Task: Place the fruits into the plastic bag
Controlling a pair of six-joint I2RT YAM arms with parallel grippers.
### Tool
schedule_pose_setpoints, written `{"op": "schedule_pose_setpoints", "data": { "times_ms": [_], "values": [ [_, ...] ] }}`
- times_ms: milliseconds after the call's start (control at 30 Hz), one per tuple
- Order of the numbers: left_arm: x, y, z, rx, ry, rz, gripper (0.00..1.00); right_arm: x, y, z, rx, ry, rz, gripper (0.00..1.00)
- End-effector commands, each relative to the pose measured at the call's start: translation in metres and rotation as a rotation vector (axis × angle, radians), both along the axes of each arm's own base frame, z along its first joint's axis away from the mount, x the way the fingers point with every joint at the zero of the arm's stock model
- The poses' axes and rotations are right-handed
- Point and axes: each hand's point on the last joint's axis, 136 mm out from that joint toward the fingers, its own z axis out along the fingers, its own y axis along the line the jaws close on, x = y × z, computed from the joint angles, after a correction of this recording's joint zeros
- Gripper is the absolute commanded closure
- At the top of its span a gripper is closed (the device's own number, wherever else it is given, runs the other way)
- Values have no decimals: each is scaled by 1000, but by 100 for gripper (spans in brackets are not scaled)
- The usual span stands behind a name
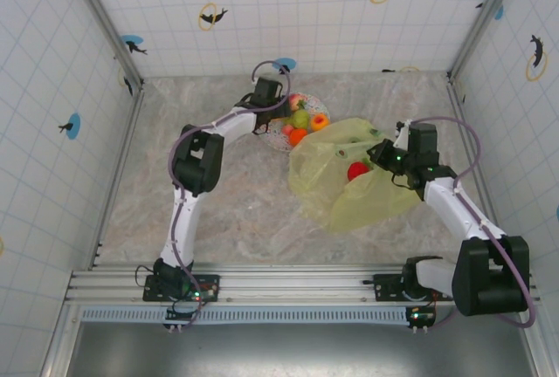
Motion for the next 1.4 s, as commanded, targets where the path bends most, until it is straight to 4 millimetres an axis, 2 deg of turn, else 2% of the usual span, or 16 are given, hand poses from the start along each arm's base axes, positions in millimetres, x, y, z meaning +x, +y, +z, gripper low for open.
{"op": "schedule_pose_setpoints", "data": {
  "times_ms": [0,133,333,533,667,700,800,900,967,1000,1133,1233,1367],
  "values": [
    [5,5,-4,42,6,-7,7,7,-3,4,-10,-35,-6,100],
    [4,6,-9,55,16,-11,8,6,-3,3,-10,-32,-6,100],
    [3,6,-7,68,10,-27,16,6,-3,2,-12,-31,-6,100],
    [4,7,6,83,-14,-43,28,7,-3,2,-11,-29,-6,100],
    [1,8,17,81,-35,-50,31,8,-3,3,-9,-31,-7,100],
    [1,7,40,62,-69,-53,31,8,-3,4,-9,-31,-8,100],
    [-8,7,58,33,-91,-64,32,8,-3,5,-10,-33,-7,100],
    [-27,7,78,-16,-114,-76,32,8,-3,5,-11,-34,-9,100],
    [-46,8,89,-54,-124,-90,32,8,-4,5,-12,-34,-10,100],
    [-55,7,104,-82,-142,-99,32,8,-4,5,-11,-34,-10,100],
    [-115,-5,144,-172,-209,-201,32,9,-4,7,-7,-38,-13,100],
    [-174,-31,170,-239,-264,-353,32,9,-3,8,-5,-42,-13,100],
    [-262,-86,185,-261,-313,-629,31,9,-1,10,-1,-44,-11,100]
  ]
}}
